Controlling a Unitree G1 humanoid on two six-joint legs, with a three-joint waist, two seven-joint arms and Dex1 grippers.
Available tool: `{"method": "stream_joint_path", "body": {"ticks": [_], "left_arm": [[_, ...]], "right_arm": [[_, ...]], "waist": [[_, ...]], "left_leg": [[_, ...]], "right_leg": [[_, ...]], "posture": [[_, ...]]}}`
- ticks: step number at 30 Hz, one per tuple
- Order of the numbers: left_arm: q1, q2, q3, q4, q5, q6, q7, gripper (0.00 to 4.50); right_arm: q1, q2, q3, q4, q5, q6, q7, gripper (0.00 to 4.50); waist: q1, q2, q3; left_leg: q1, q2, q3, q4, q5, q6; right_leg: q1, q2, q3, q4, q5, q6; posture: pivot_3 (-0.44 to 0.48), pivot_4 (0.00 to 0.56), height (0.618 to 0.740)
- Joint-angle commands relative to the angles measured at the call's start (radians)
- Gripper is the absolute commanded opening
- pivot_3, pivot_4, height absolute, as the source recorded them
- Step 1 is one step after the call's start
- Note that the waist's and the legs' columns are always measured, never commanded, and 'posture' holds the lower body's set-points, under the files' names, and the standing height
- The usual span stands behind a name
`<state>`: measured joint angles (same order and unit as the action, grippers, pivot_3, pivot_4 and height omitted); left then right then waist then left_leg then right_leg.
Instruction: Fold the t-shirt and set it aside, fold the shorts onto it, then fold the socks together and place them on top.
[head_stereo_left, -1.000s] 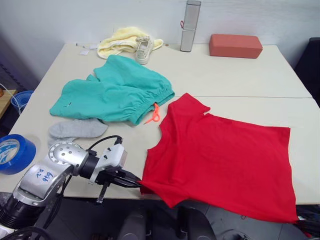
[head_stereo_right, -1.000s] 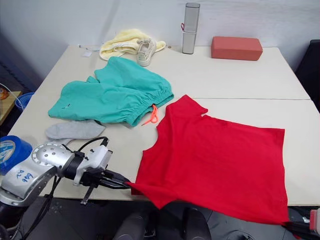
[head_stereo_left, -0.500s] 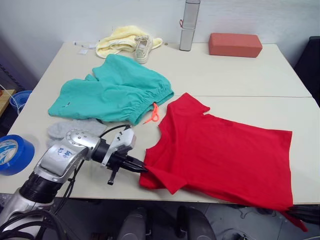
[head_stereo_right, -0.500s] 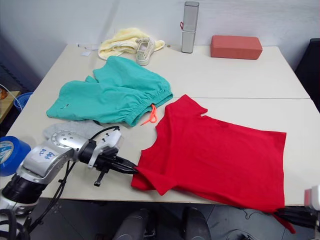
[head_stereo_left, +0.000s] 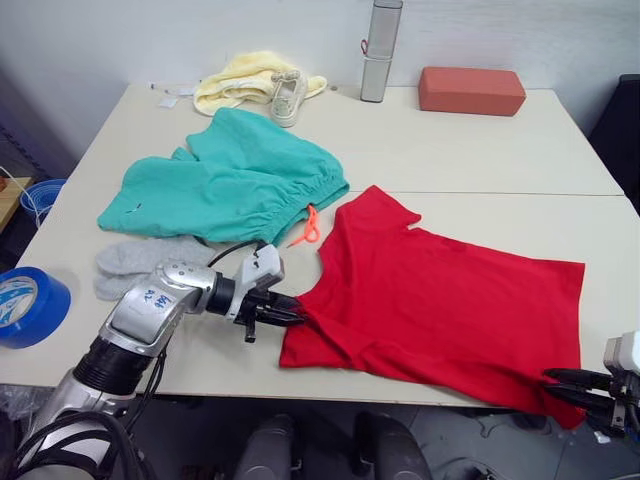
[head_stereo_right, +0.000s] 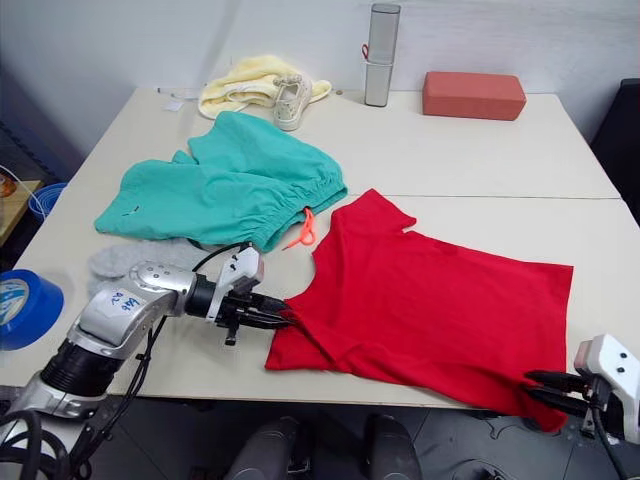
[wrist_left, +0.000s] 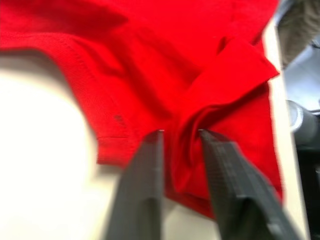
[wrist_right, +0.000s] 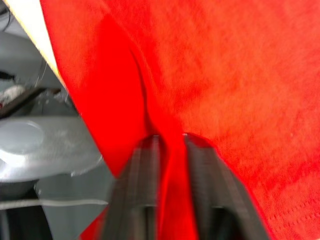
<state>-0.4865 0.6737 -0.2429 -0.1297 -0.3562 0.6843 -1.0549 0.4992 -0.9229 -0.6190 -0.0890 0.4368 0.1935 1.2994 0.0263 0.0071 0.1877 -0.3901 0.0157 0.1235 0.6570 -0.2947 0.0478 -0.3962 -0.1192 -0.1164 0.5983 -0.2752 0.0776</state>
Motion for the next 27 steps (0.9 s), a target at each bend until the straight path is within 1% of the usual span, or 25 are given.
{"method": "stream_joint_path", "body": {"ticks": [1, 3, 5, 6, 7, 9, 10, 12, 13, 14, 17, 19, 20, 22, 25, 26, 27], "left_arm": [[0.033, -0.044, 0.156, 0.008, -0.033, -0.185, 0.039, 2.19], [0.073, -0.060, 0.219, -0.010, -0.088, -0.234, 0.003, 2.19], [0.132, -0.051, 0.252, -0.058, -0.154, -0.265, -0.077, 2.19], [0.160, -0.044, 0.253, -0.078, -0.160, -0.292, -0.105, 2.19], [0.186, -0.032, 0.240, -0.101, -0.167, -0.299, -0.138, 2.00], [0.216, -0.029, 0.207, -0.131, -0.161, -0.329, -0.175, 1.55], [0.226, -0.031, 0.185, -0.148, -0.163, -0.335, -0.192, 1.24], [0.230, -0.045, 0.118, -0.152, -0.109, -0.405, -0.222, 0.62], [0.229, -0.049, 0.095, -0.149, -0.091, -0.431, -0.233, 0.26], [0.229, -0.058, 0.069, -0.143, -0.065, -0.458, -0.229, 0.00], [0.227, -0.078, -0.006, -0.127, -0.005, -0.516, -0.232, 0.00], [0.214, -0.074, -0.071, -0.125, 0.020, -0.508, -0.265, 0.00], [0.204, -0.077, -0.095, -0.110, 0.052, -0.541, -0.269, 0.00], [0.181, -0.101, -0.128, -0.074, 0.100, -0.563, -0.242, 0.00], [0.154, -0.144, -0.144, -0.016, 0.177, -0.621, -0.168, 0.00], [0.142, -0.172, -0.142, 0.007, 0.205, -0.631, -0.121, 0.00], [0.133, -0.194, -0.135, 0.019, 0.207, -0.612, -0.090, 0.00]], "right_arm": [[0.000, 0.034, -0.174, -0.089, 0.097, 0.014, -0.035, 2.39], [0.028, 0.048, -0.232, -0.166, 0.159, 0.074, -0.033, 3.06], [0.059, 0.067, -0.260, -0.265, 0.218, 0.126, -0.042, 3.06], [0.071, 0.079, -0.261, -0.315, 0.249, 0.151, -0.055, 3.06], [0.082, 0.094, -0.246, -0.367, 0.276, 0.172, -0.069, 3.09], [0.103, 0.120, -0.195, -0.445, 0.280, 0.171, -0.073, 2.65], [0.113, 0.131, -0.157, -0.475, 0.265, 0.155, -0.066, 2.41], [0.117, 0.152, -0.061, -0.501, 0.203, 0.101, -0.064, 1.78], [0.114, 0.159, -0.032, -0.502, 0.182, 0.083, -0.068, 1.38], [0.109, 0.164, -0.002, -0.491, 0.154, 0.054, -0.066, 0.99], [0.089, 0.178, 0.066, -0.437, 0.093, -0.010, -0.068, 0.02], [0.062, 0.183, 0.112, -0.372, 0.037, -0.072, -0.073, 0.02], [0.054, 0.183, 0.128, -0.345, 0.016, -0.095, -0.073, 0.02], [0.038, 0.181, 0.158, -0.291, -0.023, -0.143, -0.070, 0.02], [0.028, 0.185, 0.177, -0.236, -0.055, -0.201, -0.076, 0.02], [0.028, 0.191, 0.179, -0.216, -0.064, -0.215, -0.085, 0.02], [0.030, 0.193, 0.182, -0.200, -0.069, -0.228, -0.087, 0.02]], "waist": [[0.000, 0.000, 0.000], [0.000, 0.000, 0.000], [-0.002, 0.000, 0.000], [-0.003, -0.001, 0.000], [-0.002, -0.001, -0.001], [-0.002, -0.001, -0.001], [-0.001, -0.001, 0.000], [0.004, -0.001, -0.001], [0.004, -0.001, -0.001], [0.003, -0.001, -0.001], [0.000, -0.002, -0.001], [-0.001, -0.002, -0.001], [-0.001, -0.001, -0.001], [-0.001, -0.001, -0.001], [0.000, -0.002, -0.001], [0.001, -0.001, -0.001], [0.003, -0.001, -0.001]], "left_leg": [[0.000, 0.000, 0.000, 0.000, 0.000, 0.000], [0.000, 0.000, 0.000, 0.000, 0.000, -0.001], [0.001, 0.000, 0.000, -0.001, -0.001, -0.001], [0.001, 0.001, 0.000, -0.002, -0.001, -0.001], [0.001, 0.001, 0.000, -0.003, 0.000, -0.002], [0.001, 0.001, 0.000, -0.003, 0.000, -0.003], [0.002, 0.001, 0.000, -0.003, -0.003, -0.007], [0.002, 0.001, 0.000, -0.002, -0.004, -0.004], [0.002, 0.000, -0.001, -0.002, -0.005, -0.003], [0.002, 0.000, -0.001, -0.002, -0.005, -0.002], [0.002, 0.000, 0.000, -0.002, -0.006, -0.001], [0.002, 0.000, 0.000, -0.002, -0.004, -0.004], [0.001, 0.000, 0.001, -0.002, -0.004, -0.005], [0.001, 0.000, 0.001, -0.002, -0.004, -0.005], [0.001, 0.000, 0.001, 0.000, -0.004, 0.000], [0.001, 0.000, 0.001, 0.000, -0.003, 0.004], [0.001, 0.000, 0.001, 0.000, -0.003, 0.005]], "right_leg": [[0.000, 0.000, 0.000, 0.000, 0.000, 0.000], [0.000, 0.000, 0.000, 0.000, 0.000, 0.000], [0.000, 0.000, 0.000, 0.000, 0.000, 0.000], [0.000, 0.000, 0.000, 0.000, 0.000, -0.001], [0.000, 0.000, 0.000, 0.000, 0.000, -0.001], [0.000, 0.000, 0.000, 0.000, -0.001, -0.001], [0.000, 0.000, 0.000, 0.000, 0.000, -0.001], [0.001, 0.000, 0.001, 0.000, 0.000, -0.001], [0.001, 0.000, 0.001, -0.001, 0.000, 0.000], [0.001, 0.000, 0.001, -0.001, 0.000, 0.000], [0.001, 0.000, 0.002, -0.002, 0.001, 0.000], [0.001, 0.000, 0.001, -0.002, 0.000, 0.000], [0.001, 0.001, 0.001, -0.002, 0.000, 0.000], [0.001, 0.001, 0.001, -0.002, 0.000, 0.000], [0.001, 0.001, 0.001, -0.001, 0.000, 0.000], [0.001, 0.001, 0.001, 0.000, 0.000, 0.000], [0.001, 0.001, 0.001, 0.000, 0.000, 0.000]], "posture": [[0.000, 0.150, 0.740], [0.000, 0.150, 0.740], [0.000, 0.150, 0.740], [0.000, 0.150, 0.740], [0.000, 0.150, 0.740], [0.000, 0.150, 0.740], [0.000, 0.150, 0.740], [0.000, 0.150, 0.740], [0.000, 0.150, 0.740], [0.000, 0.150, 0.740], [0.000, 0.150, 0.740], [0.000, 0.150, 0.740], [0.000, 0.150, 0.740], [0.000, 0.150, 0.740], [0.000, 0.150, 0.740], [0.000, 0.150, 0.740], [0.000, 0.150, 0.740]]}}
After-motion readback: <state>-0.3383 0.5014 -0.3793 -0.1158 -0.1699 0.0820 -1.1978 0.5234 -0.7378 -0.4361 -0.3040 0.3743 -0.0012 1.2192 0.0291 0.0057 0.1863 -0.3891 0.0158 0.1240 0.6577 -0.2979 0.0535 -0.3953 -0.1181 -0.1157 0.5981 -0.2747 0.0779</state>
